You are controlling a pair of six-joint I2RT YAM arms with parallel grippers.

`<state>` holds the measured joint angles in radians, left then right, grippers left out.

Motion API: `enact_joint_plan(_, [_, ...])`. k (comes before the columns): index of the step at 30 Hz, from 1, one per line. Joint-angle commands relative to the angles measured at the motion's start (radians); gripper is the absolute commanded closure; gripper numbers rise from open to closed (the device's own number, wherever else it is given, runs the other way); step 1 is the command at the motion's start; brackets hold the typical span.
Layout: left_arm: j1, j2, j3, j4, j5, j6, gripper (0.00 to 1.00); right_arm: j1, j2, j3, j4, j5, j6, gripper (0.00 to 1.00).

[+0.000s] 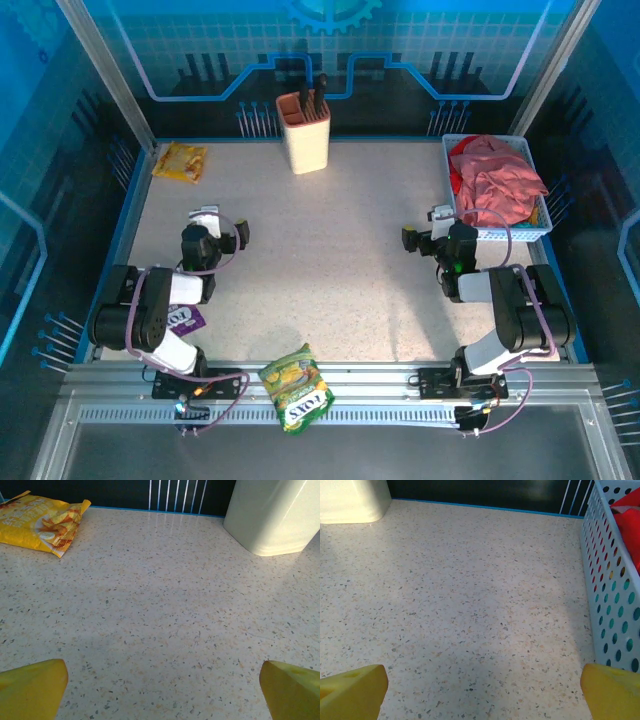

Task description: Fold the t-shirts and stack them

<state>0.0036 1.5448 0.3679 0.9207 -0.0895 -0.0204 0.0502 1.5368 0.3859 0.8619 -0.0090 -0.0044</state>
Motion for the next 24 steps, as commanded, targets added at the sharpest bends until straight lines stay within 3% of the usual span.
enact_joint_plan(1, [-0.002, 0.008, 0.012, 0.006, -0.012, 0.004, 0.01, -0.011, 0.003, 0.015, 0.021, -0.006, -0.003, 0.00])
enact_joint_plan(24, [-0.013, 0.010, 0.015, 0.003, -0.029, 0.014, 0.01, -0.009, 0.003, 0.016, 0.018, -0.002, -0.004, 0.00])
